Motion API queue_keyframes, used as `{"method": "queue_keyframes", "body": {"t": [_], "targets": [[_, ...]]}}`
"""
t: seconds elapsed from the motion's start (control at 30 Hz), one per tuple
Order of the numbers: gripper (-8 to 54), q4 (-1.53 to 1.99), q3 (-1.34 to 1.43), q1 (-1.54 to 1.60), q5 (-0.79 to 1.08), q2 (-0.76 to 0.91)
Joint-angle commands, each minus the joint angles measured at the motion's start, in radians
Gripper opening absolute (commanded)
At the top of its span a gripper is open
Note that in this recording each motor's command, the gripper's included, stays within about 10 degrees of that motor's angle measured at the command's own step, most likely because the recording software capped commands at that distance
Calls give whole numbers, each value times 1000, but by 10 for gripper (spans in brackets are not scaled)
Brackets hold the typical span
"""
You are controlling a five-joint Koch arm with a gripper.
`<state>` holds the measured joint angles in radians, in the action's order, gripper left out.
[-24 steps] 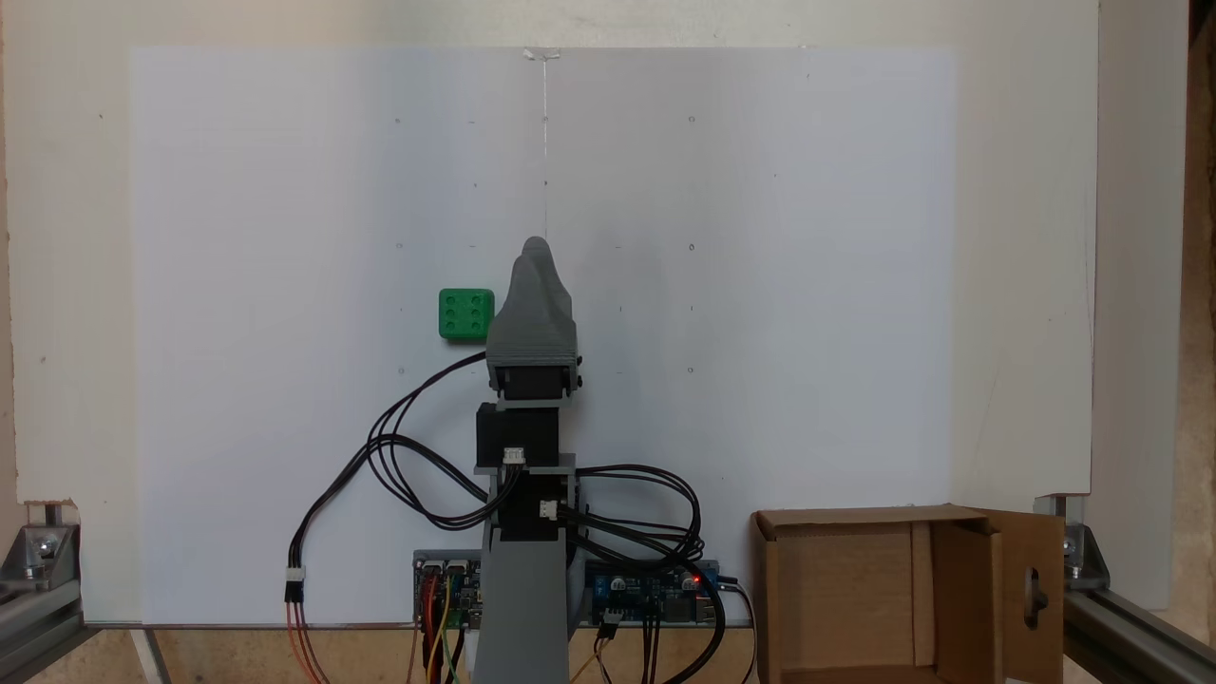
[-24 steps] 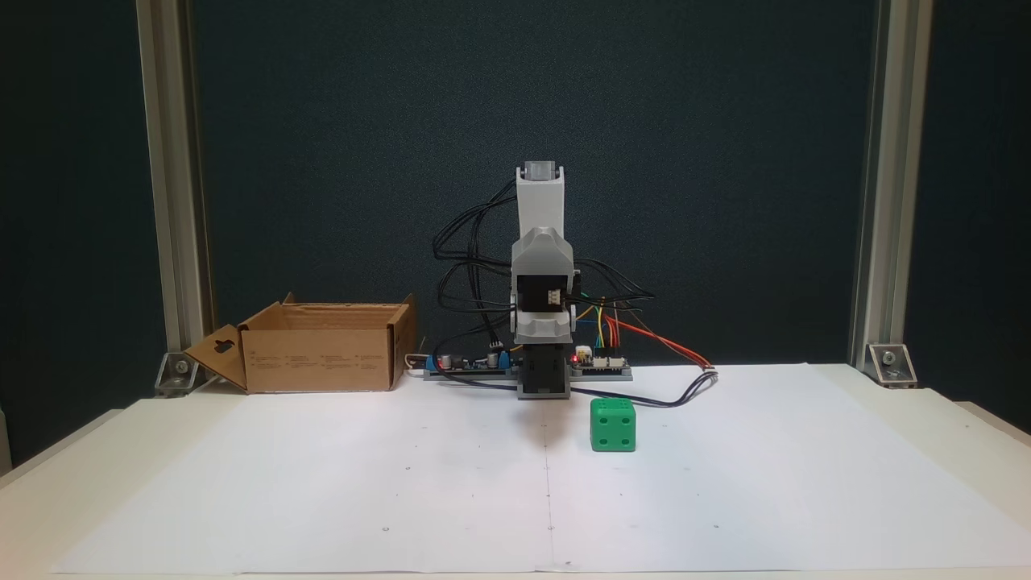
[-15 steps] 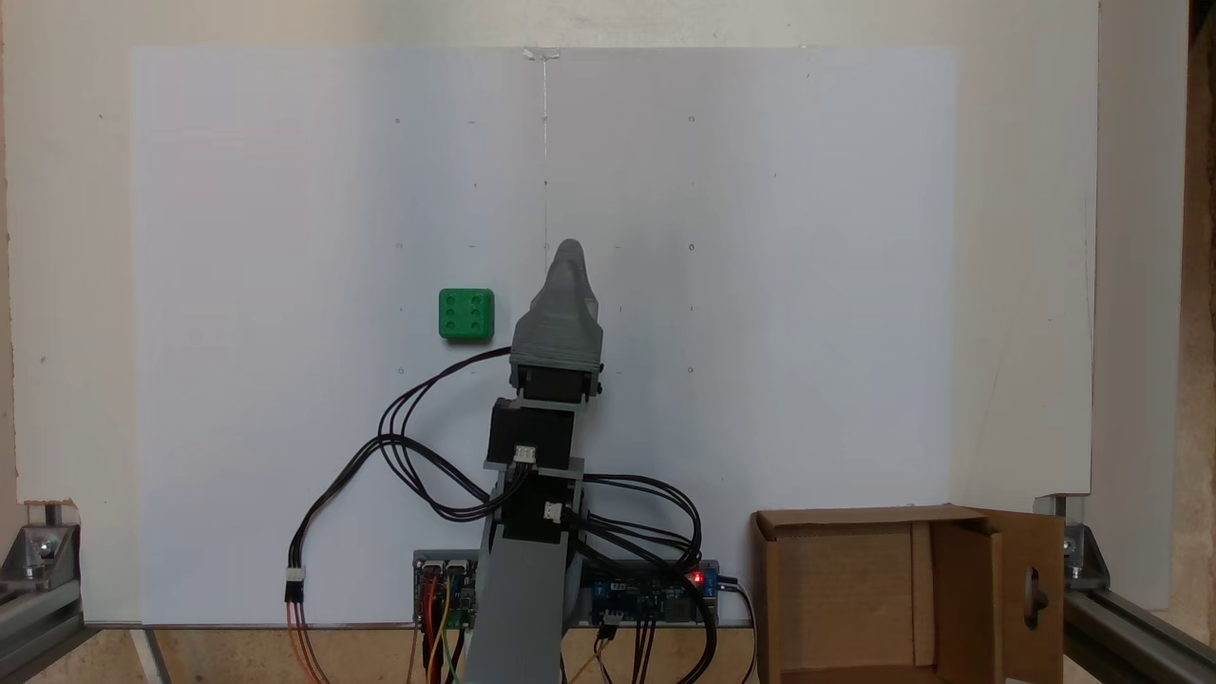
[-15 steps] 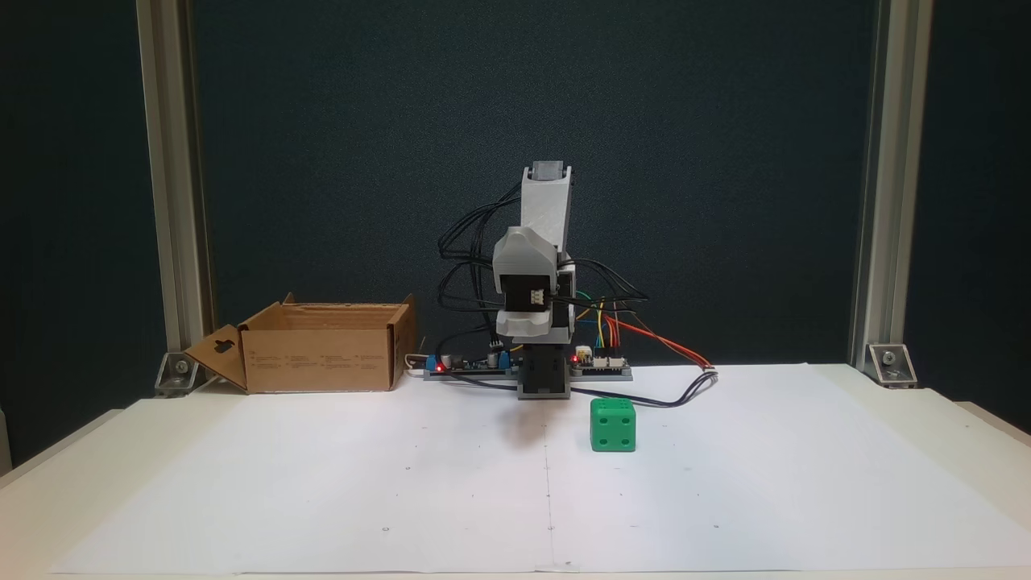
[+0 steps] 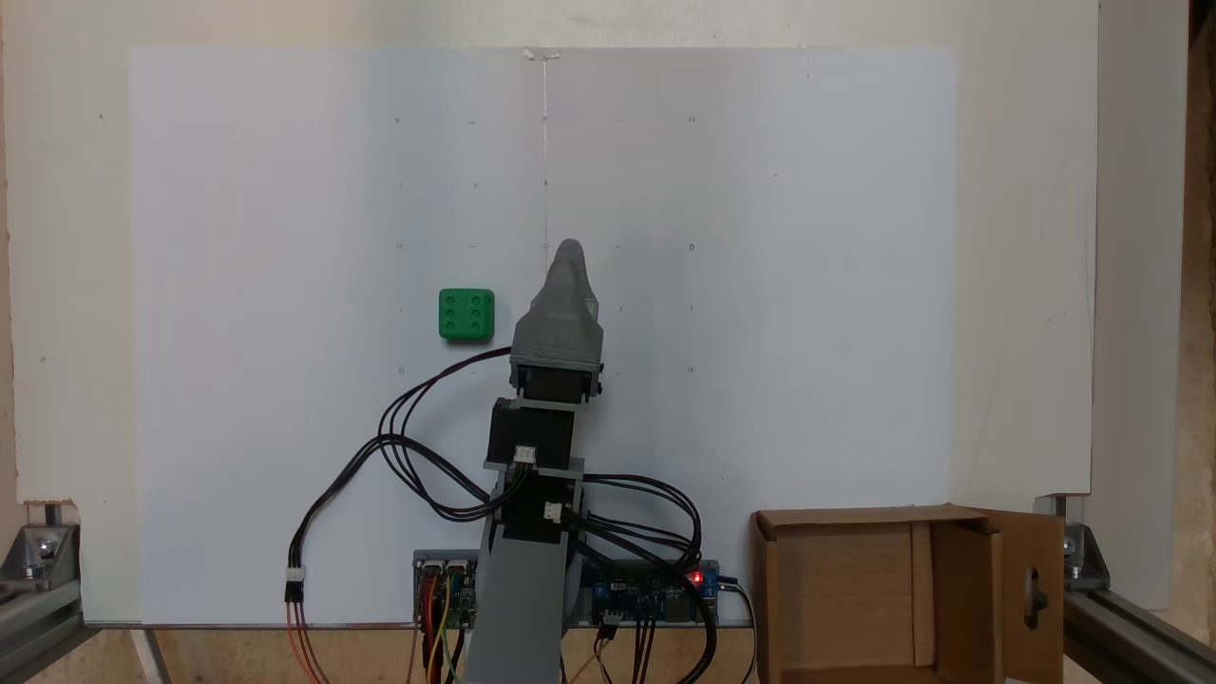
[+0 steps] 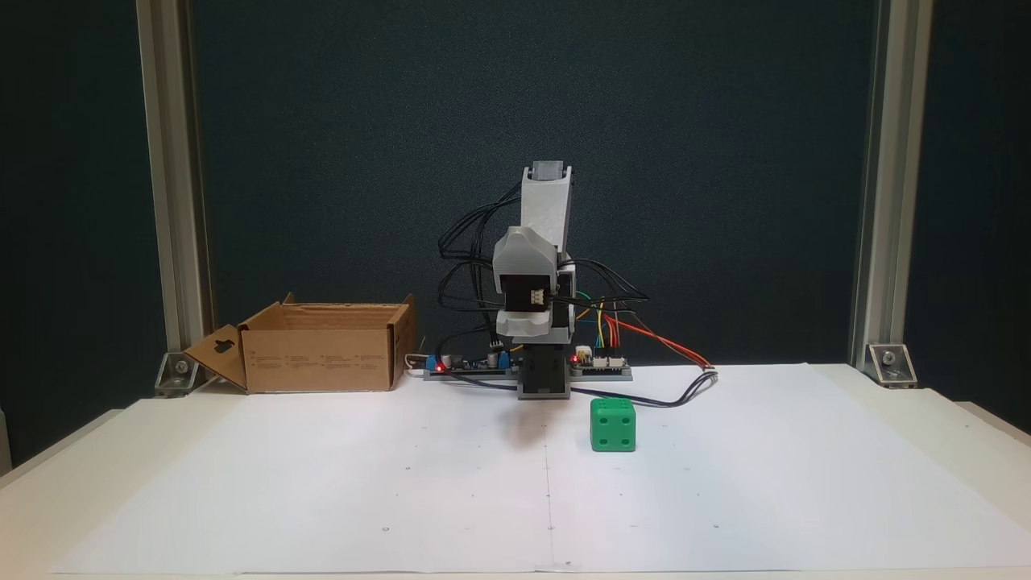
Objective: Grasp a green dice and put it in the bin.
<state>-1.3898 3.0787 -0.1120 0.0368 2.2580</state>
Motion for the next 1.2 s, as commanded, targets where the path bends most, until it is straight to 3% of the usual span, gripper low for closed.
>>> {"method": "queue_keyframes", "body": {"t": [0.0,1.17], "targets": [[449,-69,46,-3,2,106],[439,-66,46,11,6,104]]}}
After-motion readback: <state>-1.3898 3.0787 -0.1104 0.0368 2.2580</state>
